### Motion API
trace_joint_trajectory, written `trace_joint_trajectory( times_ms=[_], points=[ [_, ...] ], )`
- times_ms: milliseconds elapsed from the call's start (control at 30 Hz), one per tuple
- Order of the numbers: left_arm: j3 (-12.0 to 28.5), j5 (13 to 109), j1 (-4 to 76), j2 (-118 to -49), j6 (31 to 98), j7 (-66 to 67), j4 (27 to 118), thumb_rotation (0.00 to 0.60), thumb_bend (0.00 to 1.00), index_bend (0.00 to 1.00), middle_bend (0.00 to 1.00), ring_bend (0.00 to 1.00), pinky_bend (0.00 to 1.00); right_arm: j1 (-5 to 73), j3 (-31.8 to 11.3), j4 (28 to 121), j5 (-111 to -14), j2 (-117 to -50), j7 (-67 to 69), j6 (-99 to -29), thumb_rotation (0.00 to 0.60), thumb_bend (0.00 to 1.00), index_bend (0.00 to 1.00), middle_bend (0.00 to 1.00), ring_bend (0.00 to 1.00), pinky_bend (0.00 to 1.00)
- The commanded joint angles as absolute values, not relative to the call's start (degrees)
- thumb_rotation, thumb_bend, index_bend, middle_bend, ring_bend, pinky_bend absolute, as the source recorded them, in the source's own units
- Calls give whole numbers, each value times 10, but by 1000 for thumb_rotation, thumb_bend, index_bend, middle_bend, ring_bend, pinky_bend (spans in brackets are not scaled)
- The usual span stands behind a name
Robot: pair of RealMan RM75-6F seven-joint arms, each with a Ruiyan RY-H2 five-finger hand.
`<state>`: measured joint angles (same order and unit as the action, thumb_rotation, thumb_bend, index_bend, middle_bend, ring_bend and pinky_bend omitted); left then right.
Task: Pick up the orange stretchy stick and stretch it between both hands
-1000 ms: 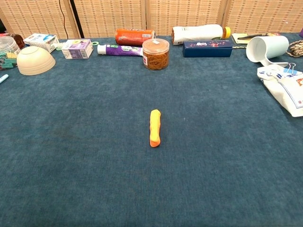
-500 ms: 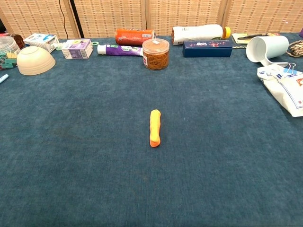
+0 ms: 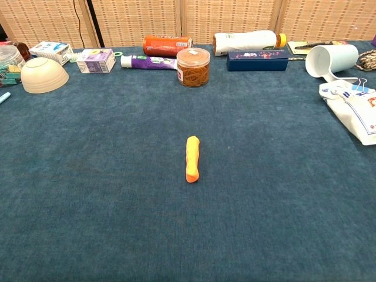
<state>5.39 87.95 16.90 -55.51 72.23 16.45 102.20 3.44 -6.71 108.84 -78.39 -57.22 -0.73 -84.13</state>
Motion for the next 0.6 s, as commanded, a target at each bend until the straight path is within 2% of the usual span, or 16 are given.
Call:
trace_joint_trajectory(
  times_ms=[33, 367, 600],
  points=[
    [56, 926, 216, -566, 681, 139, 992, 600, 344, 315, 121, 86, 0, 33, -67, 1097, -786, -567, -13, -844, 600, 83, 205, 64, 16, 0],
    [46, 1008, 313, -593, 611, 58, 930, 600, 351, 367, 122, 71, 0, 35, -66, 1121, -777, -559, -35, -839, 600, 83, 205, 64, 16, 0],
    [41, 1035, 365, -631, 579, 38, 897, 600, 354, 363, 122, 61, 0, 38, -69, 1127, -767, -558, -46, -837, 600, 83, 205, 64, 16, 0]
  ],
)
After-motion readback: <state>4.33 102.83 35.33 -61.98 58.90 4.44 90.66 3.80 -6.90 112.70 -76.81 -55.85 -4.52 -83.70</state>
